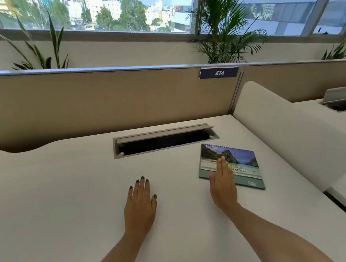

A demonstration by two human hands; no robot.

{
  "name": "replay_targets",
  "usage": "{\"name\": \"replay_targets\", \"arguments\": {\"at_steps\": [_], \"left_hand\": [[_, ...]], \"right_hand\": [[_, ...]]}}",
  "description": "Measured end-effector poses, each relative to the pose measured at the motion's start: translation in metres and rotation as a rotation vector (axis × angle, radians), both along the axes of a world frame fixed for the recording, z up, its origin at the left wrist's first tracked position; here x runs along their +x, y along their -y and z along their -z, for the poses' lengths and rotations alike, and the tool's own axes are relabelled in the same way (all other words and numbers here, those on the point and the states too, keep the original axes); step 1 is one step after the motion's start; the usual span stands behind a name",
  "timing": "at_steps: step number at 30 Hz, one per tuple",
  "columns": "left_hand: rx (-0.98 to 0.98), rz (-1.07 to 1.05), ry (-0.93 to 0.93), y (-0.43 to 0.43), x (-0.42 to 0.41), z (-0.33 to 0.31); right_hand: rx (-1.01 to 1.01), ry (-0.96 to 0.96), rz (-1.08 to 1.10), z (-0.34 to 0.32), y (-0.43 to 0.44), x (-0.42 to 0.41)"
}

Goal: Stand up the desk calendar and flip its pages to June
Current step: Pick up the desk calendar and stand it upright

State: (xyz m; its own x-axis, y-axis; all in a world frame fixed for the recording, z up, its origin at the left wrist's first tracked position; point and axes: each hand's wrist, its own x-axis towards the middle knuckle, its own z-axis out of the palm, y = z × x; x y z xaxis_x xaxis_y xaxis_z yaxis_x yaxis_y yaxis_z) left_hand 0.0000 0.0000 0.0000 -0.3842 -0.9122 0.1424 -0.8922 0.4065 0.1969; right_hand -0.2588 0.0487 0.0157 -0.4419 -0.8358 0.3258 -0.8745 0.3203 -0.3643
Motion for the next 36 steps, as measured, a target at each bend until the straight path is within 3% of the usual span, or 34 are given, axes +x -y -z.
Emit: {"name": "replay_targets", "arguments": {"at_steps": [5,11,20,23,30,33,36], "left_hand": [[-0.004,-0.042,-0.059,-0.006,0.005,0.024],[0.002,-0.031,-0.111,-0.008,0.005,0.027],[0.042,-0.027,-0.168,-0.011,0.009,0.031],[0.063,-0.040,-0.298,-0.021,0.011,0.021],[0.350,-0.233,-0.916,-0.037,0.018,-0.008],[0.427,-0.326,-0.963,-0.038,0.024,-0.021],[0.475,-0.372,-0.960,-0.042,0.028,-0.032]], "right_hand": [[0.037,0.167,0.130,0.006,-0.001,-0.006],[0.158,0.088,0.108,0.024,-0.002,-0.001],[0.120,0.069,-0.032,0.022,-0.020,0.077],[0.099,0.035,-0.120,0.021,-0.031,0.113],[-0.133,0.059,-0.369,0.013,-0.047,0.166],[-0.197,0.345,-0.176,0.004,-0.045,0.163],[-0.120,0.639,0.375,-0.009,-0.037,0.139]]}}
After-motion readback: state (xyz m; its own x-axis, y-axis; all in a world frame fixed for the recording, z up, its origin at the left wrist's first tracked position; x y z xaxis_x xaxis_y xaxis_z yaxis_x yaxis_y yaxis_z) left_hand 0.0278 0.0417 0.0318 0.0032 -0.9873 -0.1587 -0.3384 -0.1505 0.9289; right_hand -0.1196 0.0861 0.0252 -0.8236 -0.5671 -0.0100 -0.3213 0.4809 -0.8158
